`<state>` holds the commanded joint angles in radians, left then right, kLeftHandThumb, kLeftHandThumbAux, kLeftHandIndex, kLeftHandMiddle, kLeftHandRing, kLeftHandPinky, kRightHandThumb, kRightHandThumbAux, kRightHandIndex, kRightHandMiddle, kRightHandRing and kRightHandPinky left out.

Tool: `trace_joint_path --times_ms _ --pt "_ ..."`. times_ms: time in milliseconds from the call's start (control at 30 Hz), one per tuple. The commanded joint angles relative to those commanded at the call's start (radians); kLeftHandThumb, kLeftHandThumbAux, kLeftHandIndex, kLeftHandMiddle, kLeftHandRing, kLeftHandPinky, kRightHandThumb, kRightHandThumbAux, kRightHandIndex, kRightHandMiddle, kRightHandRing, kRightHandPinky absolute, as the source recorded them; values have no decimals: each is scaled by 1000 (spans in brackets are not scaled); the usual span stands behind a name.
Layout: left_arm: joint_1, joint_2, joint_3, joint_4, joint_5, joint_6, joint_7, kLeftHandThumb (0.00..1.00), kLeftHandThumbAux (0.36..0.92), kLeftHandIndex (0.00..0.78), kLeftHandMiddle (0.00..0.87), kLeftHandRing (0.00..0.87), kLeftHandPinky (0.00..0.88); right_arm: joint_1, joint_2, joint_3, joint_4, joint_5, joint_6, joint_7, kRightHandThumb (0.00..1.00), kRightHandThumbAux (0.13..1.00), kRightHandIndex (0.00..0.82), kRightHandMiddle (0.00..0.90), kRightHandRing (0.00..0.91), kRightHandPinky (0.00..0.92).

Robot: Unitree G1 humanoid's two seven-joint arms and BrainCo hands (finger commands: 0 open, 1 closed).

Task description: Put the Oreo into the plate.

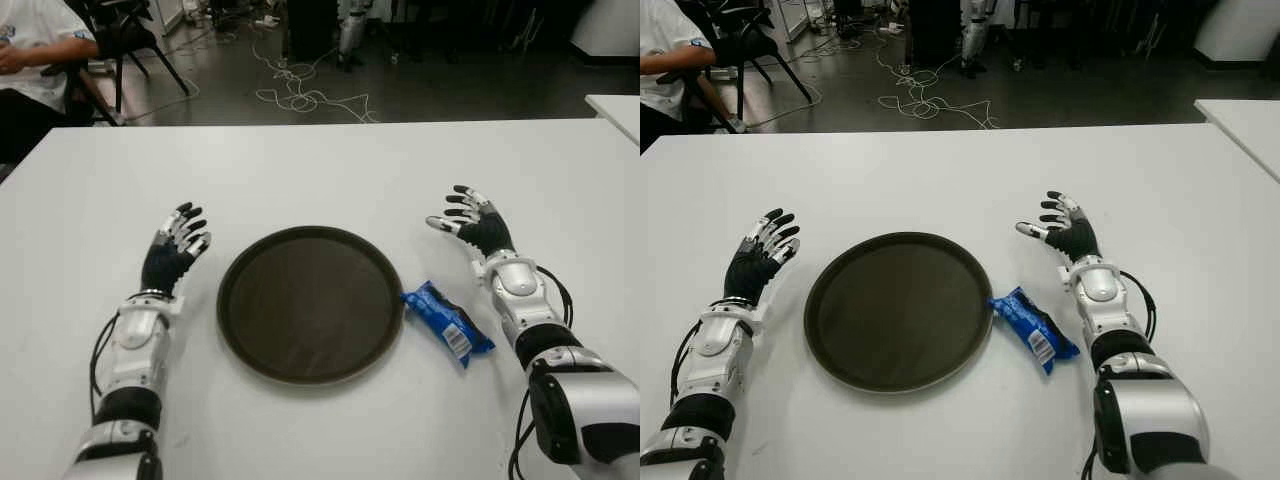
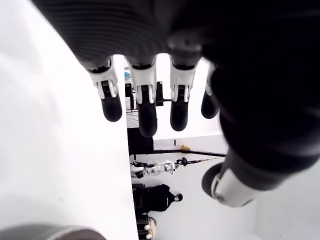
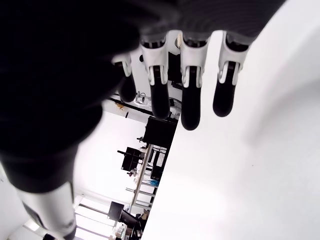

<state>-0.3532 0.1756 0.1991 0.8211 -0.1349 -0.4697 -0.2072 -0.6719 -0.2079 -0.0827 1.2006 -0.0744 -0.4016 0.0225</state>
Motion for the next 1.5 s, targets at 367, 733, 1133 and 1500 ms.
trace_joint_path --times_ms 367,733,1133,1500 --pt "-3 3 -1 8 1 1 -5 90 760 97 149 131 130 1 4 0 1 -1 -3 -16 0 747 162 219 240 250" --pt "-13 1 2 32 2 -7 -1 101 765 109 164 143 135 1 0 2 6 -1 -12 -9 0 767 164 223 237 247" --pt "-21 -6 3 42 1 -8 9 103 768 120 174 149 138 -6 -8 10 10 -13 6 -20 0 754 162 229 244 248" --pt "-16 -6 -2 29 2 -4 1 98 779 111 164 140 130 -2 -17 -17 11 18 0 31 0 745 169 233 258 273"
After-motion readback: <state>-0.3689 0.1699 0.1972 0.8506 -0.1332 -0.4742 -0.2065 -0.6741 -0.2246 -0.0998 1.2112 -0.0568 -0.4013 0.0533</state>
